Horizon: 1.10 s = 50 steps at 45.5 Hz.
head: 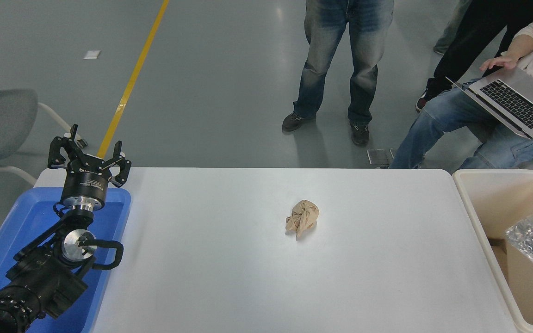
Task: Pick up foil plate and place in dustbin
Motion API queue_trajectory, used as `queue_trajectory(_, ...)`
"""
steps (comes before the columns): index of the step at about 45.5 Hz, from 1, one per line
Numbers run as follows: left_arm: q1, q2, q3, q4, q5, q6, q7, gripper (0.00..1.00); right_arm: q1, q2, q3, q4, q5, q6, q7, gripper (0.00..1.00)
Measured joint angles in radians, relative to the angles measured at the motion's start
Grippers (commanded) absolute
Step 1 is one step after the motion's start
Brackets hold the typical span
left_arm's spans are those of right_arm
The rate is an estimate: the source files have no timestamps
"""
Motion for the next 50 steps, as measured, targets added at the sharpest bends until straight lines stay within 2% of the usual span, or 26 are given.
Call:
queue_trajectory(12,0.0,0.0,0.0,0.0,0.0,0.0,0.0,0.99,0.025,-0.008,0.001,0.036,-0.004,-0.02,0.001,0.73)
queue_trajectory(23,0.0,0.0,0.0,0.0,0.0,0.0,0.0,0.99,0.131,-0.1,-0.064,0.239,-0.01,-0.031,0.0,0.74)
queue_trajectory(26,0.0,0.0,0.0,0.0,0.0,-0.001,0.0,0.99,0.188,-0.127,-0.129,0.32,-0.01,-0.031,0.0,0.8)
queue_trajectory(29,0.0,0.0,0.0,0.0,0.0,-0.001,0.0,0.99,0.257,-0.15,-0.209,0.407,-0.009,-0.03,0.0,0.97)
queue_trajectory(30,0.0,0.0,0.0,0.0,0.0,-0.001,0.0,0.99,0.28,-0.155,-0.234,0.433,-0.009,-0.03,0.0,1.0)
queue_trajectory(43,0.0,0.0,0.0,-0.001,0.001,-0.001,0.0,0.99,0.629,-0.209,-0.532,0.796,0.0,-0.013,0.0,1.0)
queue_trajectory(50,0.0,0.0,0.0,-0.001,0.0,-0.001,0.0,0.99,0.823,-0.21,-0.659,0.986,0.003,0.046,-0.001,1.0)
